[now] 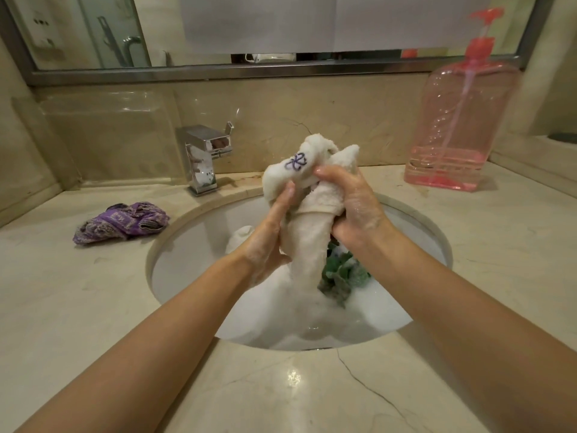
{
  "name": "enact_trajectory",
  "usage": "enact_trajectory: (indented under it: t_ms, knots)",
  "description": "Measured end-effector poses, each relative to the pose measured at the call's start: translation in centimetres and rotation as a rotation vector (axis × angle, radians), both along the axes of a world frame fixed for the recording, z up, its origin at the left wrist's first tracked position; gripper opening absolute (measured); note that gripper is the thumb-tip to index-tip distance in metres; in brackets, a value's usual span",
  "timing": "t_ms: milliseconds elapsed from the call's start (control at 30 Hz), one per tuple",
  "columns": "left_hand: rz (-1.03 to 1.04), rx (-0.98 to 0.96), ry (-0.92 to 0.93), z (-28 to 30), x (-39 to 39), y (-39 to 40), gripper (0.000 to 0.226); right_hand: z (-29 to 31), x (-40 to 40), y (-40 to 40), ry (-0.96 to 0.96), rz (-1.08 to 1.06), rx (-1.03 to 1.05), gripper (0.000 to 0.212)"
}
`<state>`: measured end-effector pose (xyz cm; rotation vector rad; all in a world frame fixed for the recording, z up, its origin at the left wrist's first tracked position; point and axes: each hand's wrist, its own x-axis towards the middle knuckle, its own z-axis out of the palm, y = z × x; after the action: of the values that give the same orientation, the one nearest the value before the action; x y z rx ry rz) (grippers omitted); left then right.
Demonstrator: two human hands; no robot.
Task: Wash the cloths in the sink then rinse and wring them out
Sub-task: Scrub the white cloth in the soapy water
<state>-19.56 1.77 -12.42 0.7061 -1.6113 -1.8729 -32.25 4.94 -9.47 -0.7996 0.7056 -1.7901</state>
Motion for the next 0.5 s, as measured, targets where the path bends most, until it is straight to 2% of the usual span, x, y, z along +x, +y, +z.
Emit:
enact_trajectory:
  t_ms: [67,133,167,233,333,400,467,500]
  knots:
    - [-0.059,-0.025,0.042,0.1,0.1,0.0,0.087,-0.2,0.0,-0.1,-0.045,0.059,0.009,0.041]
    - [-0.070,-0.088,-0.011,0.1,0.1,0.2,0.061,-0.4,-0.3,-0.3,-0.066,0.078,0.020,0.029]
    - [-0.061,-0.127,-0.059,0.1,0.1,0.3,0.051,-0.5,-0.6,-0.3,-0.045,0.066,0.035,0.028]
    - [-0.031,-0.185,-0.174,-0.1,0.2,0.2,0.046,-0.9,-1.3,-0.7,0.039,-0.020,0.091,0.037]
    - [0.146,-0.213,-0.324,0.0,0.6,-0.2,0.031,-1.5,-3.4,-1.3,0.241,-0.268,0.324,0.032]
    - [0.283,-0.195,-0.310,-0.1,1.0,-0.9,0.025,-2.4,-4.9,-1.4,0.409,-0.340,0.580,0.022]
    - [0.367,-0.237,-0.278,-0.4,1.2,-1.3,0.028,-3.6,-5.7,-1.1,0.544,-0.380,0.779,0.028]
    - [0.395,-0.257,-0.263,-0.6,1.2,-1.5,0.030,-3.9,-5.9,-1.0,0.628,-0.391,0.797,0.033]
